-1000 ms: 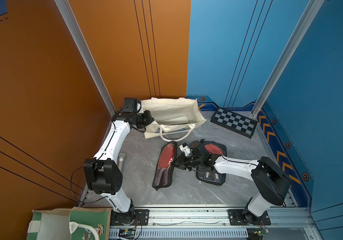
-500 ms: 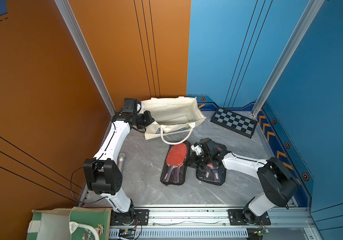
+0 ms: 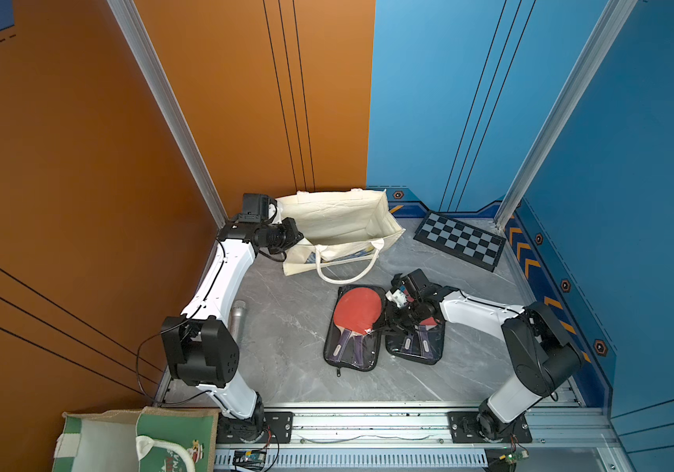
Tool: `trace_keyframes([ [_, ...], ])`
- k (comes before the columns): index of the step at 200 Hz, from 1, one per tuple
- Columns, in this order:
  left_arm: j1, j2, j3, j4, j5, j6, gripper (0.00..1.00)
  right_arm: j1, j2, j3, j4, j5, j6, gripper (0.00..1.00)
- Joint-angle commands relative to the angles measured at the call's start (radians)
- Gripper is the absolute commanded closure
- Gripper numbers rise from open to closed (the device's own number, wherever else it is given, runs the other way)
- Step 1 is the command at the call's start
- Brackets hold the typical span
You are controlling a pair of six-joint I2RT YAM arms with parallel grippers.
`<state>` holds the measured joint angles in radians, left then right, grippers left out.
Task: Remove the ping pong set from the canvas bag
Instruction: Place the ping pong set at the center of the board, then pick up the ping pong set from the canvas bag.
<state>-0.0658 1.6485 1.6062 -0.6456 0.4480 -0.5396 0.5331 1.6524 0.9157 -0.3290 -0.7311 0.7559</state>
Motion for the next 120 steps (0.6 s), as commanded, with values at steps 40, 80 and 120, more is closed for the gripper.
trace_keyframes([
  [40, 0.001, -0.066, -0.015, 0.069, 0.043, 0.039, 1.00, -0.065, -0.094, 0.115, -0.222, 0.073, -0.111, 0.49],
  [80, 0.001, -0.071, -0.026, 0.053, 0.058, 0.071, 1.00, -0.079, -0.223, 0.399, -0.510, 0.277, -0.313, 0.49],
  [120, -0.015, -0.099, -0.067, -0.051, 0.053, 0.225, 1.00, 0.014, -0.205, 0.733, -0.547, 0.418, -0.446, 0.46],
])
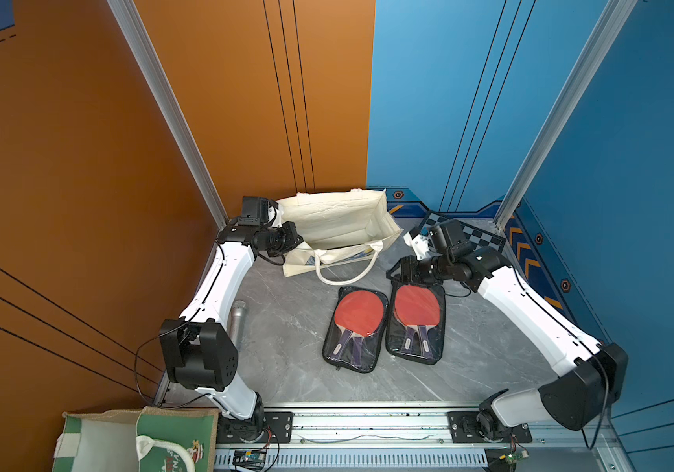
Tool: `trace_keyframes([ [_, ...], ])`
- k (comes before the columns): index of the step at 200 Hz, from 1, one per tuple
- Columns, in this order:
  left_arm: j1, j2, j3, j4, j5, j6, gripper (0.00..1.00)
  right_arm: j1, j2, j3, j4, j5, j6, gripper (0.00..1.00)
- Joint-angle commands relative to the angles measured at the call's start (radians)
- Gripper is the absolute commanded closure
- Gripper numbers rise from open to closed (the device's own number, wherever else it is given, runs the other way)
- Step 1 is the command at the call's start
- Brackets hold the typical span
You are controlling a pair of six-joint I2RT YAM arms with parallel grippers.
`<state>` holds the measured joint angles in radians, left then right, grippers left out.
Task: Remove the ping pong set from the canvas bag
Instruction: Pick up the ping pong set from the canvas bag.
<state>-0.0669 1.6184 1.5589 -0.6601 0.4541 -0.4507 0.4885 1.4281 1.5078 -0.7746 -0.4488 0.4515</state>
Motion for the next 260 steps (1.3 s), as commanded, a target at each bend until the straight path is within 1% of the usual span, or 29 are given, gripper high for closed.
trace_keyframes([
  [1, -0.014, -0.070, -0.022, -0.040, 0.047, 0.140, 1.00, 0.062, 0.025, 0.148, -0.101, 0.141, -0.146, 0.46],
  [12, -0.017, -0.089, -0.057, -0.058, 0.051, 0.197, 1.00, 0.095, 0.074, 0.221, -0.112, 0.173, -0.190, 0.46],
  [30, -0.031, -0.130, -0.111, -0.105, 0.021, 0.310, 1.00, 0.151, 0.171, 0.323, -0.129, 0.246, -0.263, 0.46],
  [62, -0.062, -0.219, -0.222, -0.133, -0.069, 0.482, 1.00, 0.205, 0.361, 0.429, -0.132, 0.309, -0.372, 0.47],
  [67, -0.065, -0.233, -0.239, -0.132, -0.083, 0.504, 1.00, 0.205, 0.392, 0.443, -0.135, 0.341, -0.391, 0.47],
  [70, -0.068, -0.240, -0.250, -0.132, -0.093, 0.515, 1.00, 0.237, 0.420, 0.458, -0.144, 0.367, -0.406, 0.48],
  [83, -0.073, -0.267, -0.289, -0.130, -0.124, 0.552, 1.00, 0.269, 0.510, 0.512, -0.187, 0.436, -0.458, 0.48],
  [97, -0.073, -0.280, -0.324, -0.132, -0.147, 0.563, 1.00, 0.328, 0.582, 0.538, -0.230, 0.565, -0.535, 0.47],
  [107, -0.071, -0.281, -0.348, -0.130, -0.151, 0.565, 1.00, 0.376, 0.600, 0.516, -0.232, 0.652, -0.591, 0.44],
  [116, -0.068, -0.281, -0.365, -0.131, -0.154, 0.562, 1.00, 0.409, 0.595, 0.474, -0.207, 0.711, -0.614, 0.42],
  [133, -0.061, -0.278, -0.385, -0.129, -0.148, 0.556, 1.00, 0.463, 0.561, 0.389, -0.160, 0.768, -0.665, 0.39],
  [150, -0.040, -0.266, -0.389, -0.129, -0.113, 0.544, 1.00, 0.524, 0.513, 0.297, -0.102, 0.808, -0.749, 0.37],
  [161, -0.023, -0.256, -0.386, -0.130, -0.087, 0.535, 1.00, 0.566, 0.474, 0.200, -0.041, 0.836, -0.799, 0.36],
  [181, -0.001, -0.247, -0.382, -0.130, -0.060, 0.528, 1.00, 0.624, 0.433, 0.108, 0.034, 0.924, -0.854, 0.33],
  [190, 0.005, -0.249, -0.381, -0.130, -0.052, 0.527, 1.00, 0.635, 0.424, 0.076, 0.066, 0.956, -0.878, 0.30],
  [192, 0.006, -0.250, -0.381, -0.130, -0.051, 0.527, 1.00, 0.636, 0.424, 0.070, 0.073, 0.964, -0.886, 0.29],
  [193, 0.007, -0.250, -0.381, -0.130, -0.050, 0.527, 1.00, 0.636, 0.424, 0.067, 0.076, 0.967, -0.889, 0.26],
  [195, 0.008, -0.251, -0.380, -0.130, -0.046, 0.527, 1.00, 0.637, 0.426, 0.064, 0.082, 0.976, -0.895, 0.20],
  [199, 0.011, -0.254, -0.381, -0.129, -0.039, 0.527, 1.00, 0.636, 0.430, 0.054, 0.094, 0.993, -0.905, 0.18],
  [220, 0.023, -0.267, -0.389, -0.130, 0.008, 0.524, 1.00, 0.624, 0.491, 0.054, 0.134, 1.064, -0.937, 0.17],
  [247, 0.024, -0.281, -0.408, -0.130, 0.060, 0.562, 1.00, 0.600, 0.609, 0.133, 0.157, 1.082, -0.953, 0.16],
  [257, 0.024, -0.284, -0.411, -0.130, 0.065, 0.573, 1.00, 0.591, 0.639, 0.169, 0.157, 1.073, -0.968, 0.16],
  [260, 0.023, -0.284, -0.412, -0.130, 0.069, 0.577, 1.00, 0.589, 0.668, 0.181, 0.155, 1.067, -0.971, 0.16],
])
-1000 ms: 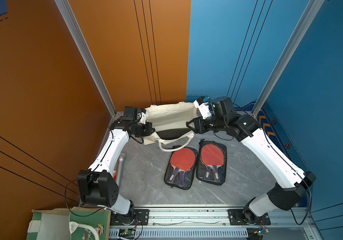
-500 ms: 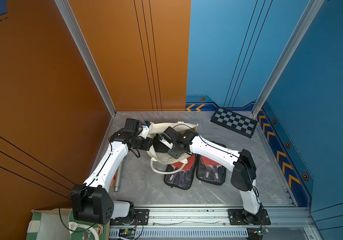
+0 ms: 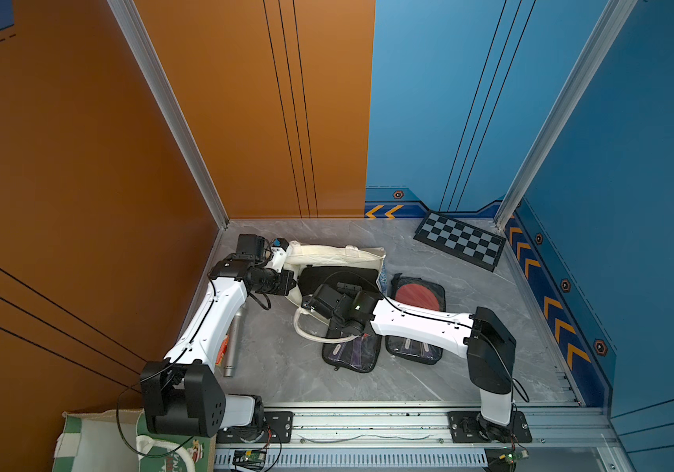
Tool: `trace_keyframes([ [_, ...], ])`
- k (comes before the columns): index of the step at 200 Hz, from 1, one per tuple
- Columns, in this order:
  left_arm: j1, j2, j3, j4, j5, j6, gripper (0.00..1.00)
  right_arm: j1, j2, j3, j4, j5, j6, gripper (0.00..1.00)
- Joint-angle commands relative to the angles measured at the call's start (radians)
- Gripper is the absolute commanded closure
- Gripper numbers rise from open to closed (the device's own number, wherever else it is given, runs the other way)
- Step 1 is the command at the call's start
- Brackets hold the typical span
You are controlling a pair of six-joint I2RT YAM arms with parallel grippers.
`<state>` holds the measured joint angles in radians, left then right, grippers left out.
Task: Remove the ping pong set from the canvas bag
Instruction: Pick up the ping pong set from the canvas bag.
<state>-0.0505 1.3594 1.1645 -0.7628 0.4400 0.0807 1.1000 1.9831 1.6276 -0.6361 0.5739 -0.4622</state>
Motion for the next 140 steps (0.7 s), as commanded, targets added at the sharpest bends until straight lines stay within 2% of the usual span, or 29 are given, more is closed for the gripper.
trace_keyframes([
  [1, 0.006, -0.026, -0.017, -0.027, 0.083, 0.048, 1.00, -0.024, 0.118, 0.066, 0.012, 0.042, -0.057, 0.16],
  [28, 0.007, -0.041, -0.025, -0.027, 0.098, 0.071, 1.00, -0.060, 0.213, 0.197, -0.076, -0.031, -0.052, 0.16],
  [58, 0.007, -0.056, -0.036, -0.027, 0.110, 0.077, 1.00, -0.095, 0.283, 0.244, -0.117, -0.020, -0.044, 0.16],
  [111, 0.011, -0.069, -0.042, -0.028, 0.153, 0.092, 1.00, -0.141, 0.414, 0.309, -0.116, 0.125, -0.038, 0.20],
  [125, 0.012, -0.063, -0.035, -0.029, 0.162, 0.085, 1.00, -0.152, 0.425, 0.330, -0.117, 0.135, -0.036, 0.32],
  [140, 0.012, -0.057, -0.021, -0.028, 0.173, 0.073, 1.00, -0.156, 0.405, 0.342, -0.115, 0.115, -0.033, 0.61],
])
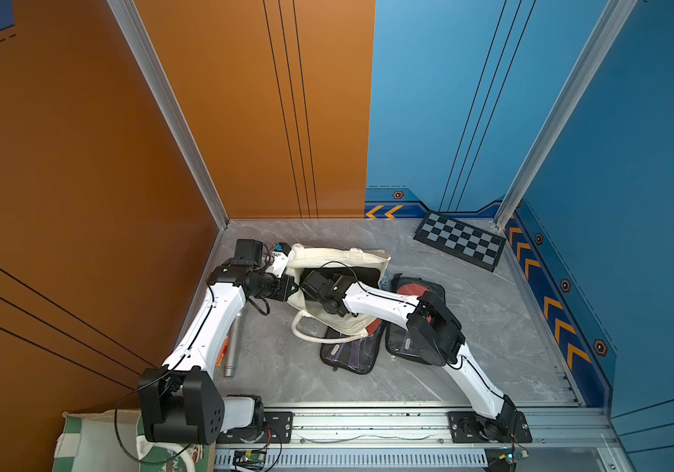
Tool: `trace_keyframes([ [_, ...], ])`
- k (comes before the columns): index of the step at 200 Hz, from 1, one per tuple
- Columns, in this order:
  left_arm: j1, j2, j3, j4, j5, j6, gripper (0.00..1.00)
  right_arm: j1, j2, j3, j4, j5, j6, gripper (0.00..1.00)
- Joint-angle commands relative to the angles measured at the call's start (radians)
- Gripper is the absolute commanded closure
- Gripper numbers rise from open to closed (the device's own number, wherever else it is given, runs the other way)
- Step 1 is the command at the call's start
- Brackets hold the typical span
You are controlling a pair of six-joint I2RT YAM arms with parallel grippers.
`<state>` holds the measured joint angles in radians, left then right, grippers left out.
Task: Remove the ping pong set from the canvas bag
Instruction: Pick up the ping pong set from the canvas bag.
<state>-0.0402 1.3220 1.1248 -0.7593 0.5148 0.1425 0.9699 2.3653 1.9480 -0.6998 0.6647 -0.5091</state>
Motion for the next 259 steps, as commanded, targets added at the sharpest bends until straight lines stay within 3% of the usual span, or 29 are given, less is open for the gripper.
trace_keyframes([
  [1, 0.002, -0.020, 0.021, -0.032, 0.098, 0.009, 1.00, -0.026, 0.021, 0.023, -0.051, 0.023, 0.015, 0.63],
  [12, 0.002, -0.013, 0.034, -0.032, 0.105, -0.002, 1.00, -0.028, -0.001, 0.034, -0.052, 0.017, 0.013, 0.86],
  [24, 0.000, -0.003, 0.055, -0.032, 0.108, -0.021, 1.00, -0.028, -0.038, 0.037, -0.039, 0.006, 0.010, 1.00],
  [62, -0.013, 0.042, 0.155, -0.030, 0.088, -0.114, 1.00, -0.012, -0.218, 0.056, 0.014, -0.095, -0.024, 1.00],
  [83, -0.014, 0.073, 0.218, -0.031, 0.067, -0.174, 1.00, -0.004, -0.281, 0.108, -0.062, -0.144, -0.046, 1.00],
  [149, -0.007, 0.222, 0.423, -0.029, 0.127, -0.371, 1.00, -0.042, -0.651, -0.022, -0.067, -0.245, 0.009, 1.00],
  [170, -0.024, 0.264, 0.480, -0.030, 0.159, -0.422, 1.00, -0.143, -0.790, -0.032, -0.062, -0.403, 0.139, 1.00],
  [217, -0.088, 0.337, 0.587, -0.030, 0.181, -0.544, 1.00, -0.504, -1.026, -0.105, 0.043, -0.964, 0.585, 1.00],
  [259, -0.095, 0.467, 0.700, -0.022, 0.198, -0.638, 1.00, -0.580, -1.127, -0.287, 0.295, -1.305, 0.953, 1.00],
])
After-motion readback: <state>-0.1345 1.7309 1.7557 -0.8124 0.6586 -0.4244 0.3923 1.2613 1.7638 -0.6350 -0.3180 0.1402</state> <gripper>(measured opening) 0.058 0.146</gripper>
